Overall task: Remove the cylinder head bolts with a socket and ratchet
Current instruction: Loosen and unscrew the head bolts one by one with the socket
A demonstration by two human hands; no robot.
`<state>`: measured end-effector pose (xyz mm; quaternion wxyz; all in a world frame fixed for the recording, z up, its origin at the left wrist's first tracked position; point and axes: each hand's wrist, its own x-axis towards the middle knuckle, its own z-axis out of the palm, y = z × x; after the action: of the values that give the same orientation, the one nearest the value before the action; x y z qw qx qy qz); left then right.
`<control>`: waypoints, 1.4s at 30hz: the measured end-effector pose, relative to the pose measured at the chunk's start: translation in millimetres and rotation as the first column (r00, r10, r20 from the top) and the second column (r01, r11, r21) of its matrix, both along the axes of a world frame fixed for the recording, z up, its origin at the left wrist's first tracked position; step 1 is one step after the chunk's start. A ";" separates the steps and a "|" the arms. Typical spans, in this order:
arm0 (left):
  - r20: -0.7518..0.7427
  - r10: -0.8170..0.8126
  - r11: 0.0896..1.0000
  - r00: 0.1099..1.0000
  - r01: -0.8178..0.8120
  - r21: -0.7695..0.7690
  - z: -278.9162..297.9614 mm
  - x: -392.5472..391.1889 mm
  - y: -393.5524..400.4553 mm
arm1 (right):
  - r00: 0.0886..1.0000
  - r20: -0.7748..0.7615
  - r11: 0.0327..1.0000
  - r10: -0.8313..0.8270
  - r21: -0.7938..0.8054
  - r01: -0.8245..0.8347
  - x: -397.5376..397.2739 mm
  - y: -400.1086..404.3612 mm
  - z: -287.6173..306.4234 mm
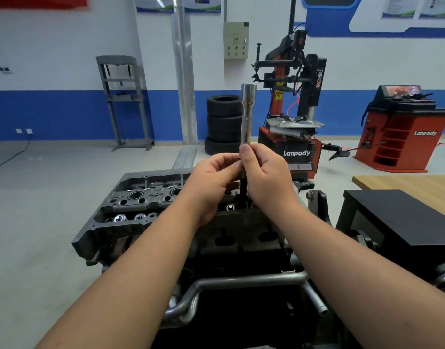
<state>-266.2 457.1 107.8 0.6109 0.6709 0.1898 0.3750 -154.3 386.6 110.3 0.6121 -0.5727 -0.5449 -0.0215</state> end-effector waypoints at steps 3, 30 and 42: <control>0.015 0.022 1.000 1.000 -0.022 0.005 -0.7 -1.8 -1.5 | 0.999 -0.033 0.999 0.031 -0.006 -0.031 -1.8 -0.8 -0.2; 0.028 0.007 1.000 1.000 -0.008 0.026 -3.3 -0.3 2.4 | 0.999 -0.026 0.999 0.043 -0.015 -0.043 -1.5 -2.4 2.3; 0.016 0.021 0.999 1.000 -0.021 0.034 -2.9 0.6 0.8 | 0.999 -0.035 1.000 0.030 -0.004 -0.031 -2.6 -2.9 3.0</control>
<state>-265.6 457.8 104.9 0.5970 0.6762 0.1856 0.3897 -156.9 383.7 113.3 0.6203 -0.5661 -0.5429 -0.0009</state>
